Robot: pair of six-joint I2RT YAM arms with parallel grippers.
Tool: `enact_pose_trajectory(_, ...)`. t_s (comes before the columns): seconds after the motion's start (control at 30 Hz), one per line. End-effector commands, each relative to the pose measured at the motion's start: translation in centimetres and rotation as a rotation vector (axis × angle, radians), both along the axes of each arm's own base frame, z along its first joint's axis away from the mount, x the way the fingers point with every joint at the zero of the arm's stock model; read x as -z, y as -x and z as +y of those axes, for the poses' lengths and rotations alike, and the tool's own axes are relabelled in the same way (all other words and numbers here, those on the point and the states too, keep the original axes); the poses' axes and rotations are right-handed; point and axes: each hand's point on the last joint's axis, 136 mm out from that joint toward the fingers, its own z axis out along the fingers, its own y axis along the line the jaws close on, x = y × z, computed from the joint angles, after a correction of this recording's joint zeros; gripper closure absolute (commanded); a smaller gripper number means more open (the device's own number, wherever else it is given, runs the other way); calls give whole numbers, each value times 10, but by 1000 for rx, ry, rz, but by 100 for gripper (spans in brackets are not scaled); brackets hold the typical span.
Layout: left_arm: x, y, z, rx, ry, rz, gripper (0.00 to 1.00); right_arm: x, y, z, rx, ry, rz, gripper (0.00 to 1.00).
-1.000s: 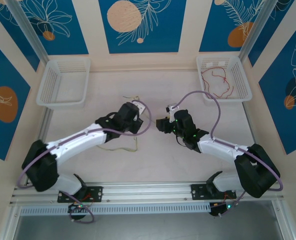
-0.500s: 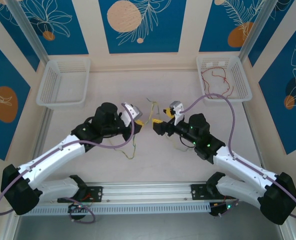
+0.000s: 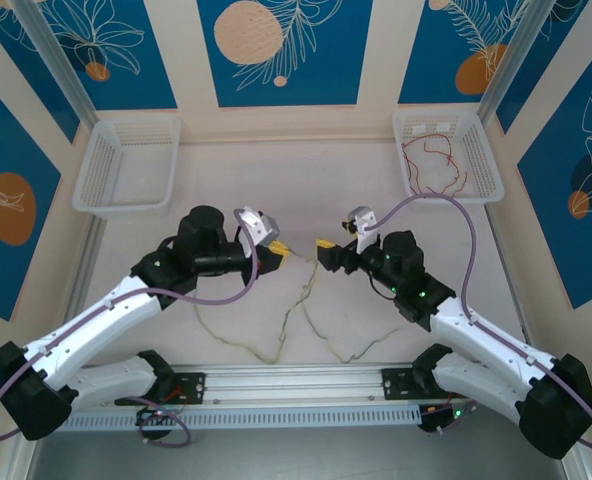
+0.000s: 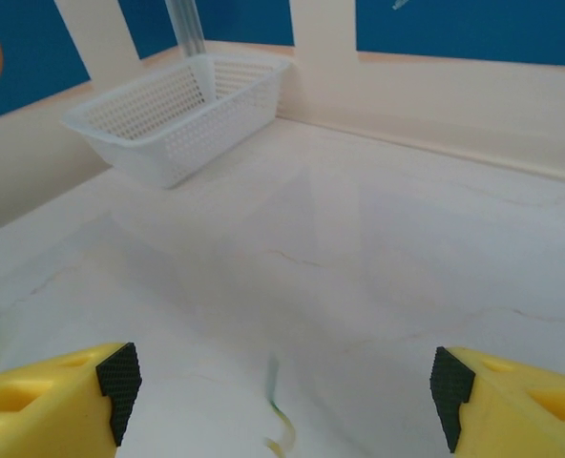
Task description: Untangle the cables
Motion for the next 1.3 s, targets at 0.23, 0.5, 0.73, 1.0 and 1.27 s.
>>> enact_pose_trajectory(0.23,69,-30,1,-122,-208,152,37,13,-16,-9,107,38,116,19)
enact_pose_trajectory(0.5,111,10,2,-72,-266,200,24,21,-10,-29,168,24,188,19)
enact_pose_trajectory(0.73,95,41,13,-44,-151,210,7,43,28,-13,-62,53,352,20)
enact_pose_trajectory(1.0,147,67,-9,-17,-335,223,0,86,45,-36,106,27,457,20)
enact_pose_trajectory(1.27,185,35,-36,-51,-415,172,5,64,39,-29,79,-21,364,20)
